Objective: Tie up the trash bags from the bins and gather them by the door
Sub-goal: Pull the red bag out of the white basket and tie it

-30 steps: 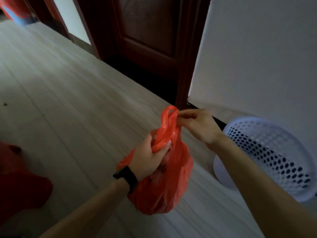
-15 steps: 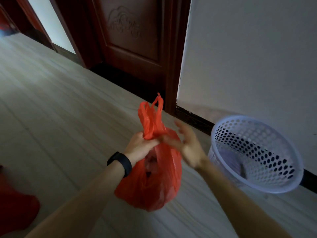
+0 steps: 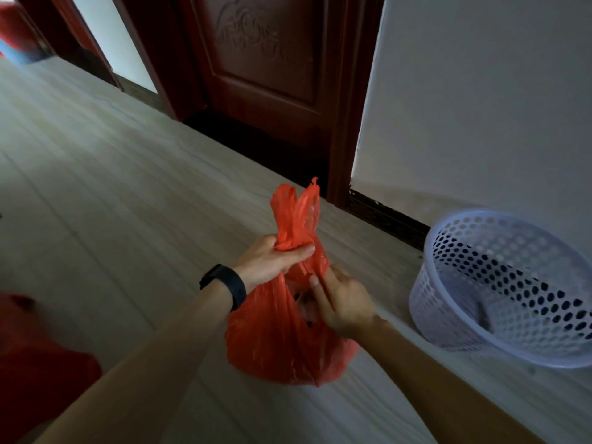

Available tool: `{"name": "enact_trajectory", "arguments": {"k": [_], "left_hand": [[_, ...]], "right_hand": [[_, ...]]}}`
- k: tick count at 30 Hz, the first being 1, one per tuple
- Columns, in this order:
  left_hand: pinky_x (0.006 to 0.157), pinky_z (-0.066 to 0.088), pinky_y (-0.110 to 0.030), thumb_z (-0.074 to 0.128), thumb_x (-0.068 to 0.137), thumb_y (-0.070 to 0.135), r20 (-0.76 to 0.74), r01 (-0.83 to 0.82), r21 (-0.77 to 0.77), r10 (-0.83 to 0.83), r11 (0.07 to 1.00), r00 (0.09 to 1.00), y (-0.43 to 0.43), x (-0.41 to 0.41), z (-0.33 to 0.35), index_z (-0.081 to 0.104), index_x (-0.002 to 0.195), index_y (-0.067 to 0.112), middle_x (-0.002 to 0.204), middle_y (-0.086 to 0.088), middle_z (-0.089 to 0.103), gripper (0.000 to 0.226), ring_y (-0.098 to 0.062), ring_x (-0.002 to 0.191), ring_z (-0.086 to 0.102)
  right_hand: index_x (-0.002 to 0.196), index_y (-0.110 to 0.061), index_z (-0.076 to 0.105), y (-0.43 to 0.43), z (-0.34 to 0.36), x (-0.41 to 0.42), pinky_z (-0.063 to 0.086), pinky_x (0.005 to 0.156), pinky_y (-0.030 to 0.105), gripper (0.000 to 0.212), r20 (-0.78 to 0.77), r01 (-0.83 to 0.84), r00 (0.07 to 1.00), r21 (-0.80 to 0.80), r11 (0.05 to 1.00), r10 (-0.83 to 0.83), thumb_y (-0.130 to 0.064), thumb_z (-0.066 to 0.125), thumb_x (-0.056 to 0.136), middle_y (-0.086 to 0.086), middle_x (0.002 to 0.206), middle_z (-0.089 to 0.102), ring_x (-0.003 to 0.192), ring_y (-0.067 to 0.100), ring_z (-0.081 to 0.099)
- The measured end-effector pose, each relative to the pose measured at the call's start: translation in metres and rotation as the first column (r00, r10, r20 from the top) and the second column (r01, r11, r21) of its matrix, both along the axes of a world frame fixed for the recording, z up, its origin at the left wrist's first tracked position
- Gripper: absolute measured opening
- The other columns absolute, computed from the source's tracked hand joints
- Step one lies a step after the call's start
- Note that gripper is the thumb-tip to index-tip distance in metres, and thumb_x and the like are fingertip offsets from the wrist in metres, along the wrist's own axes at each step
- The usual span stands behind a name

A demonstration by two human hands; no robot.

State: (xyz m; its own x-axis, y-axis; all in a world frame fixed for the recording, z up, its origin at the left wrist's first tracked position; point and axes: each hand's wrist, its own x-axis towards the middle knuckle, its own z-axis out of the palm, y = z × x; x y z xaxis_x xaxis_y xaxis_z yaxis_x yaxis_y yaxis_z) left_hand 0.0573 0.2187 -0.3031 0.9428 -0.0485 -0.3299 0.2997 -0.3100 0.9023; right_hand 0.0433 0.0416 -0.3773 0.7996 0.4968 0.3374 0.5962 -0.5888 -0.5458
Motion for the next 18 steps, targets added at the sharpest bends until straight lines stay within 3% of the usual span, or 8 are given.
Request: {"name": "enact_trajectory", "arguments": {"k": [2,4,6,7,9,12,15,18], "left_hand": [[0.05,0.038,-0.011,0.07,0.086,0.041,0.043,-0.046,0.061,0.043,0.997,0.998,-0.001,-0.002,-0.005,0.053,0.061,0.024,0.047,0.016,0.051,0.035,0.002,0.045,0.048],[0.055,0.039,-0.013,0.068,0.089,0.041,0.135,-0.149,0.083,0.137,0.985,0.981,0.002,-0.008,-0.012,0.058,0.064,0.024,0.051,0.016,0.058,0.032,0.004,0.049,0.053],[0.072,0.047,-0.019,0.069,0.088,0.042,0.207,-0.181,0.001,0.177,0.983,0.962,0.007,-0.021,-0.02,0.065,0.09,0.028,0.081,0.013,0.071,0.014,0.002,0.075,0.065],[0.079,0.048,-0.02,0.071,0.085,0.043,0.21,-0.185,-0.029,0.187,0.982,0.96,0.011,-0.03,-0.026,0.063,0.102,0.032,0.094,0.013,0.071,0.023,0.001,0.088,0.066],[0.081,0.047,-0.016,0.075,0.073,0.05,0.184,-0.207,-0.042,0.212,0.977,0.96,0.018,-0.052,-0.038,0.059,0.108,0.033,0.103,0.01,0.069,0.042,-0.002,0.096,0.066],[0.09,0.048,-0.019,0.067,0.071,0.06,0.176,-0.183,0.133,0.159,0.974,0.972,0.027,-0.07,-0.063,0.065,0.114,0.034,0.116,0.01,0.065,0.049,-0.003,0.107,0.063],[0.086,0.047,-0.027,0.055,0.093,0.049,0.238,-0.283,0.297,0.217,0.912,0.947,0.018,-0.067,-0.078,0.07,0.105,0.014,0.102,0.005,0.067,0.039,-0.016,0.101,0.065],[0.076,0.052,-0.039,0.046,0.097,0.049,0.255,-0.425,0.284,0.36,0.86,0.897,-0.002,-0.06,-0.081,0.066,0.08,0.008,0.077,0.0,0.068,0.049,-0.019,0.076,0.064]], "right_hand": [[0.132,-0.012,0.047,0.004,-0.009,0.002,0.049,0.064,0.037,0.043,-0.009,0.079,0.997,-0.121,0.989,-0.081,-0.036,0.034,0.099,0.011,0.097,0.068,0.079,0.033,0.065],[0.133,-0.01,0.045,0.007,-0.02,0.001,0.05,0.067,0.043,0.046,-0.116,0.152,0.977,-0.205,0.967,-0.178,-0.037,0.034,0.098,0.014,0.098,0.069,0.083,0.042,0.066],[0.138,-0.01,0.041,0.008,-0.026,-0.002,0.052,0.071,0.049,0.051,-0.219,0.248,0.933,-0.191,0.95,-0.287,-0.039,0.032,0.097,0.019,0.097,0.07,0.083,0.047,0.066],[0.139,-0.012,0.04,0.008,-0.028,-0.003,0.052,0.072,0.051,0.055,-0.264,0.291,0.908,-0.162,0.943,-0.326,-0.044,0.028,0.096,0.021,0.094,0.07,0.082,0.048,0.065],[0.131,-0.017,0.043,0.009,-0.029,-0.001,0.053,0.07,0.052,0.053,-0.358,0.365,0.853,-0.112,0.924,-0.38,-0.052,0.023,0.096,0.022,0.089,0.07,0.079,0.048,0.066],[0.118,-0.015,0.048,0.013,-0.022,0.008,0.053,0.073,0.05,0.036,-0.474,0.417,0.781,-0.09,0.905,-0.407,-0.043,0.032,0.103,0.025,0.09,0.07,0.082,0.047,0.065],[0.115,-0.011,0.052,0.016,-0.018,0.013,0.049,0.08,0.046,0.038,-0.534,0.43,0.723,-0.147,0.891,-0.437,-0.041,0.033,0.104,0.027,0.101,0.069,0.096,0.047,0.063],[0.106,-0.005,0.06,0.015,-0.015,0.015,0.045,0.088,0.043,0.041,-0.6,0.449,0.663,-0.16,0.879,-0.448,-0.04,0.04,0.103,0.028,0.111,0.067,0.108,0.045,0.059]]}}
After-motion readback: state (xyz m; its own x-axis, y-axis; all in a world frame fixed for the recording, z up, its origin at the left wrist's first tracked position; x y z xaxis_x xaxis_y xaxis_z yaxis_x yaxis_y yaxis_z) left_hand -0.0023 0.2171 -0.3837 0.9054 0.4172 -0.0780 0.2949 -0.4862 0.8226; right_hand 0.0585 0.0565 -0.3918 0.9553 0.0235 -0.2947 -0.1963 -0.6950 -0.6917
